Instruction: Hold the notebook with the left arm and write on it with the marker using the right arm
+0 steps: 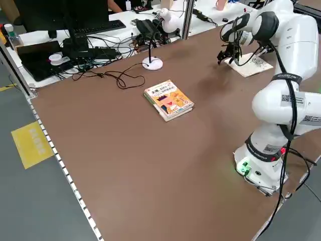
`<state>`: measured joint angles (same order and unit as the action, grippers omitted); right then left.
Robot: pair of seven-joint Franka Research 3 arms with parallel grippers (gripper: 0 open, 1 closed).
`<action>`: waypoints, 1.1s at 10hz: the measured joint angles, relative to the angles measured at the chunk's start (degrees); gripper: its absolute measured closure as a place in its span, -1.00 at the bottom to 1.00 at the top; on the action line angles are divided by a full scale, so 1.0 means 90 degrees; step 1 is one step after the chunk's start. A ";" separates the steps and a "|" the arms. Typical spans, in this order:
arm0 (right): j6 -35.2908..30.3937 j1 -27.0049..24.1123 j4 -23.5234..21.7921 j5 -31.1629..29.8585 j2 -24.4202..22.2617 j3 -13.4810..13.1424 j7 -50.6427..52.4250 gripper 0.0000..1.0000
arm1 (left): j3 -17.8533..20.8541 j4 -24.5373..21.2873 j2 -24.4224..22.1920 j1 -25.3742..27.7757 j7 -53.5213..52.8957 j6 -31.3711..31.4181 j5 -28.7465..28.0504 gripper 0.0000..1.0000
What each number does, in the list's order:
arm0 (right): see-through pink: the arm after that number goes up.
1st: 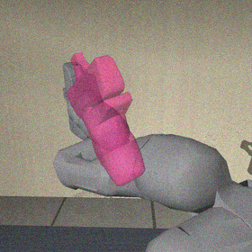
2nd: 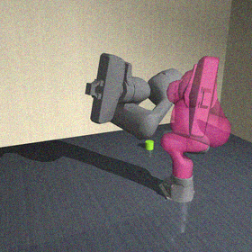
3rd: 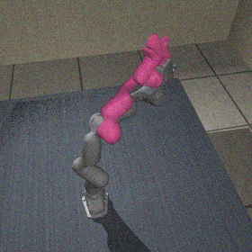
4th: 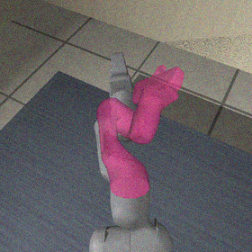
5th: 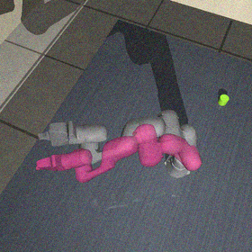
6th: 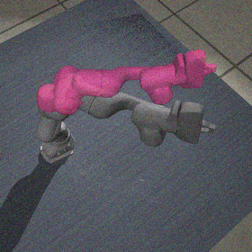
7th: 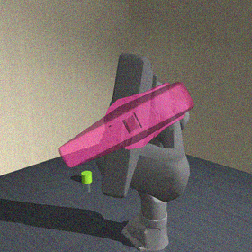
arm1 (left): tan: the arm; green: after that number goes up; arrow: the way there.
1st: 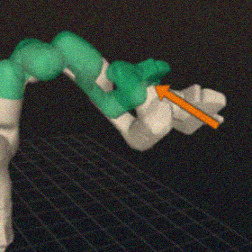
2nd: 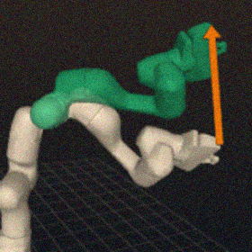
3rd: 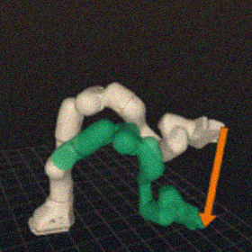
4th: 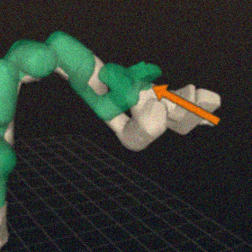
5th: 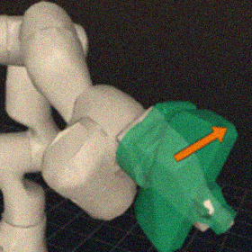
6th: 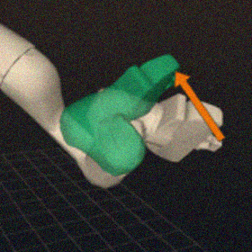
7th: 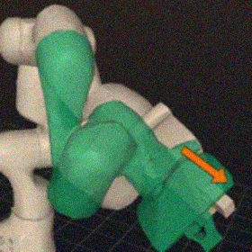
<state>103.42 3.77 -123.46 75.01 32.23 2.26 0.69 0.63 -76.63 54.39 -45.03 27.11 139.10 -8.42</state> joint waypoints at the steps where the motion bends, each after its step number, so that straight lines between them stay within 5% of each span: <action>1: 0.0003 0.0009 0.0002 0.0000 0.0002 0.0000 0.0006 0.65 | 0.0000 0.0000 0.0000 0.0000 0.0000 0.0000 0.0000 -1.00; 11: 0.0030 0.0194 0.0115 0.0076 0.0097 0.0003 0.0009 0.65 | 0.0000 0.0000 0.0000 0.0000 0.0000 0.0000 0.0000 -1.00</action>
<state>103.69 5.52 -122.43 75.69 33.11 2.29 0.77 0.63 -76.63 54.39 -45.03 27.11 139.10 -8.42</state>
